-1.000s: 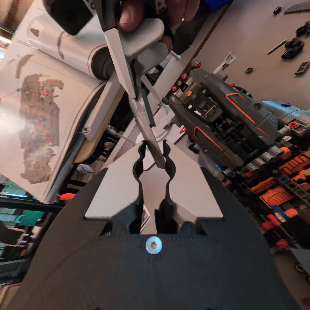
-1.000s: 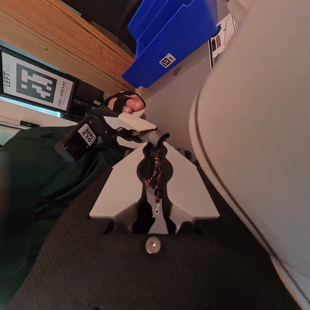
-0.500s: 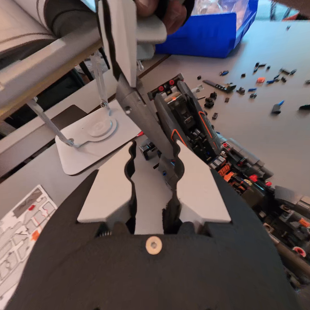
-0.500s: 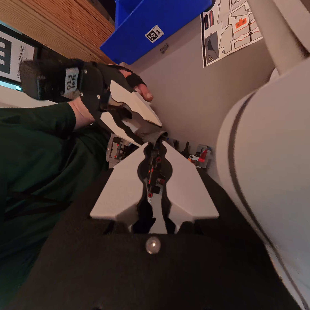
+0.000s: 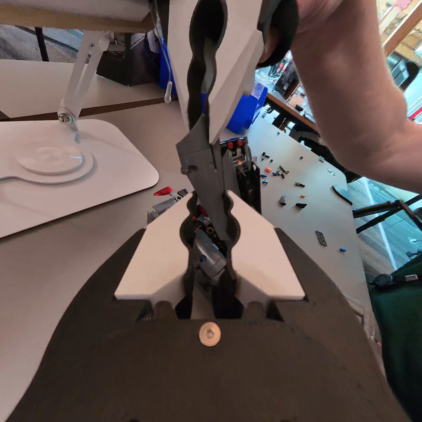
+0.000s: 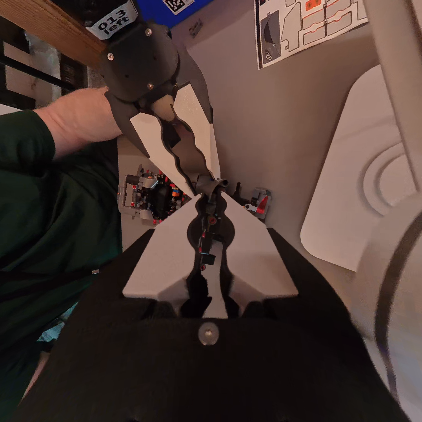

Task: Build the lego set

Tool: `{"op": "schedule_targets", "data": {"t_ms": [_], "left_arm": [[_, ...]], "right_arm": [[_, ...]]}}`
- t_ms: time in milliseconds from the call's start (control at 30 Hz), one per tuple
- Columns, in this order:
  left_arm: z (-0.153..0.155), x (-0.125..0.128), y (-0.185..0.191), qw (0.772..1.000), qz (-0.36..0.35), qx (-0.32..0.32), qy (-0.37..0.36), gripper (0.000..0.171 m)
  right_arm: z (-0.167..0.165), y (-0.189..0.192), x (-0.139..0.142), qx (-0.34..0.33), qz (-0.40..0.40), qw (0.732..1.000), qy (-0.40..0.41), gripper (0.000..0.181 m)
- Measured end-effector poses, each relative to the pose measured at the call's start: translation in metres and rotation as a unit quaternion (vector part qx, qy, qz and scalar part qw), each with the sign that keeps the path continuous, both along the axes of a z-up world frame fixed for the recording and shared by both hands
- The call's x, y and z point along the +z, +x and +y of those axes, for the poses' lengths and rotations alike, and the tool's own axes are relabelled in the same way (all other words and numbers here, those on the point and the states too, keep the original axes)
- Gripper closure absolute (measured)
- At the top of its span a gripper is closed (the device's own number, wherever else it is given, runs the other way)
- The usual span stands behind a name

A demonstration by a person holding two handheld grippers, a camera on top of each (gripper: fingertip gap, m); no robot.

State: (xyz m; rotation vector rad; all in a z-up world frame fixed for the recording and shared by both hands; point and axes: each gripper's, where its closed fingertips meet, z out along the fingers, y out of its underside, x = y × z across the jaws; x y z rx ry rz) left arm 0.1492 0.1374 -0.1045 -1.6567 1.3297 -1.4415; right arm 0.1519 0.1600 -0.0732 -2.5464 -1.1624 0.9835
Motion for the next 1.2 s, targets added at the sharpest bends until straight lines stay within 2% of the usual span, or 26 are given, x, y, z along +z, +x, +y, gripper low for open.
{"op": "schedule_targets", "data": {"t_ms": [400, 567, 833, 1200], "left_arm": [[0.004, 0.009, -0.006, 0.992, -0.057, -0.057, -0.102, 0.159], [0.003, 0.012, -0.011, 0.990, -0.062, -0.076, -0.100, 0.161], [0.002, 0.007, -0.003, 0.992, -0.039, -0.079, -0.092, 0.160], [0.000, 0.006, -0.001, 0.984, -0.037, -0.103, -0.142, 0.163]], "right_arm": [[0.003, -0.016, 0.014, 0.006, -0.072, 0.996, 0.053, 0.175], [0.003, -0.022, 0.018, 0.009, -0.042, 0.997, 0.060, 0.176], [0.004, -0.005, 0.010, -0.007, 0.043, 0.999, 0.024, 0.176], [0.005, 0.004, 0.009, -0.032, 0.100, 0.994, -0.005, 0.176]]}}
